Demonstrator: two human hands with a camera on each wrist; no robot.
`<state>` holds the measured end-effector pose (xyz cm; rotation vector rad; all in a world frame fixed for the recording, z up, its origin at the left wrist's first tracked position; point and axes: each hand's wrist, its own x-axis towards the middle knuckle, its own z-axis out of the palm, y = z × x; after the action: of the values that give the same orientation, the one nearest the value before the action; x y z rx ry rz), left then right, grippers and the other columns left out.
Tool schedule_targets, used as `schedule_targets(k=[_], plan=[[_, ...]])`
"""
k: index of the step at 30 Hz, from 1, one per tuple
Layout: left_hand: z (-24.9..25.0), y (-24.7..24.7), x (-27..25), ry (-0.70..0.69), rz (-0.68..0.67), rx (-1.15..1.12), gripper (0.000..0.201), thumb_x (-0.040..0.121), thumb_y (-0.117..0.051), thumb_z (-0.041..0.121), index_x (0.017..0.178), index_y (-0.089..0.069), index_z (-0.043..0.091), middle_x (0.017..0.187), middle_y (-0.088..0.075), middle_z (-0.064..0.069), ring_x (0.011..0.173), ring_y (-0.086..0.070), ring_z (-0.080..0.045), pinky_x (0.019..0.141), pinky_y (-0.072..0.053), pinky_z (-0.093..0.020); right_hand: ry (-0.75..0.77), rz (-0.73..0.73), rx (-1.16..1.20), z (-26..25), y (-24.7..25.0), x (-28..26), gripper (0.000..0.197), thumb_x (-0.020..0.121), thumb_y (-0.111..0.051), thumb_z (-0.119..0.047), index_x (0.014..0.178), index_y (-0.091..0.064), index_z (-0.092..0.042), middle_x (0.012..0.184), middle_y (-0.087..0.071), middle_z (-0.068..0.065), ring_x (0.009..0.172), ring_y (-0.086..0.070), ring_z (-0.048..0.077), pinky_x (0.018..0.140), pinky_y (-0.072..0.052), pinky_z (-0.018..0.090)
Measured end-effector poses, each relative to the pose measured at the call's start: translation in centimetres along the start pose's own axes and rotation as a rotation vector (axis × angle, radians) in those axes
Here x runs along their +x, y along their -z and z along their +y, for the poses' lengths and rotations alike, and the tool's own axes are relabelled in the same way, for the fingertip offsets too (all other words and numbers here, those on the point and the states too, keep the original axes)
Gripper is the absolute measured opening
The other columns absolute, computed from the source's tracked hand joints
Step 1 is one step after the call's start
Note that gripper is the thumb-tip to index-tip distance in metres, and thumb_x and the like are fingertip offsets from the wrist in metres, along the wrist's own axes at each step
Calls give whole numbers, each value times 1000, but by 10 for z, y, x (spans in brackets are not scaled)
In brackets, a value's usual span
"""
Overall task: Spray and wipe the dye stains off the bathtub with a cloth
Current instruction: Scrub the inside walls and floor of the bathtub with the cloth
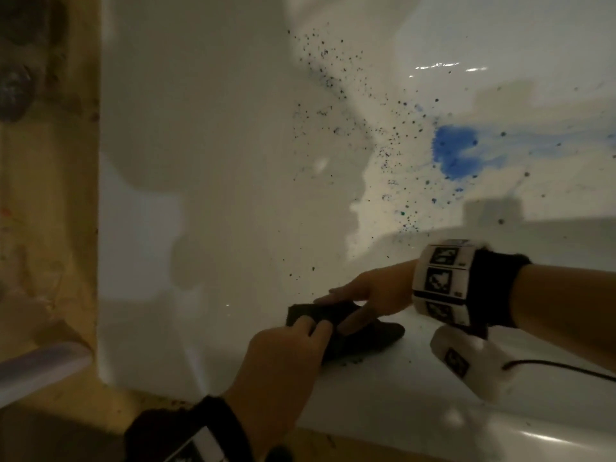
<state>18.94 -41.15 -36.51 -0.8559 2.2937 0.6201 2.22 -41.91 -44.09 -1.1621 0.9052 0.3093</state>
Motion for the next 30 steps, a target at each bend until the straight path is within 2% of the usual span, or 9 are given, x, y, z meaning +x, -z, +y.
schedule_targets(k=[3, 6, 9, 14, 17, 19, 24, 28, 30], plan=[[-16, -15, -11, -29, 106, -36, 47, 32, -94, 15, 72, -68, 18, 71, -64, 1, 31, -46, -10, 31, -42, -16, 67, -32, -12, -15, -10, 15, 68, 89, -59, -33, 143, -20, -45, 152, -25, -10, 139, -25, 17, 113, -17, 39], [-28, -16, -16, -7, 156, -122, 47, 39, -91, 8, 75, -63, 17, 77, -60, 0, 34, -39, -9, 32, -34, -12, 137, -20, -204, -23, -10, 22, 83, 85, -65, -15, 145, -13, -41, 156, 5, -11, 144, -7, 17, 116, -10, 43], [-45, -12, -16, -31, 190, -321, 42, 53, -85, 3, 82, -60, 20, 86, -58, 4, 50, -49, -5, 43, -39, -6, 215, 68, -385, -32, -5, 25, 89, 81, -67, -12, 146, -12, -37, 156, 10, -11, 144, 5, 15, 118, -5, 45], [-69, 4, -4, 17, 355, -601, 25, 73, -73, 4, 85, -60, 22, 92, -59, 6, 78, -63, -10, 67, -53, -15, 170, 236, -402, -53, 2, 23, 65, 79, -69, -33, 137, -40, -29, 144, -41, -5, 128, -42, 17, 111, -24, 34], [-78, 13, 6, 125, 383, -789, 29, 79, -70, 4, 86, -53, 27, 91, -61, 10, 79, -66, -1, 65, -49, -5, 104, 360, -277, -61, 19, 17, 35, 84, -64, -34, 117, -60, -22, 101, -66, -6, 90, -62, 10, 101, -42, 31], [-87, 20, 16, 186, 396, -943, 24, 80, -70, 8, 91, -54, 23, 93, -63, 9, 81, -67, -1, 62, -50, -8, 81, 374, -159, -61, 29, 15, 22, 87, -60, -33, 105, -64, -22, 79, -62, -13, 71, -58, 0, 89, -48, 24], [-97, 24, 43, 292, 204, -932, 55, 72, -75, 33, 119, -48, 29, 114, -60, 10, 109, -57, -6, 95, -45, -26, 13, 480, 32, -49, 52, 4, 11, 89, -56, -34, 93, -58, -24, 81, -60, -13, 75, -56, 3, 86, -41, 23], [-88, 17, 59, 460, -18, -1037, 78, 67, -75, 43, 134, -43, 18, 129, -55, 5, 119, -51, -15, 103, -40, -33, -12, 606, 361, -38, 63, -12, 22, 85, -58, -38, 88, -62, -17, 91, -67, -1, 83, -64, 15, 79, -50, 26], [-80, 13, 63, 408, -133, -1107, 77, 64, -80, 42, 130, -50, 16, 130, -56, 3, 121, -51, -17, 106, -37, -39, 22, 636, 542, -36, 65, -20, 16, 83, -59, -37, 83, -59, -21, 88, -66, -3, 79, -65, 13, 68, -51, 22]])
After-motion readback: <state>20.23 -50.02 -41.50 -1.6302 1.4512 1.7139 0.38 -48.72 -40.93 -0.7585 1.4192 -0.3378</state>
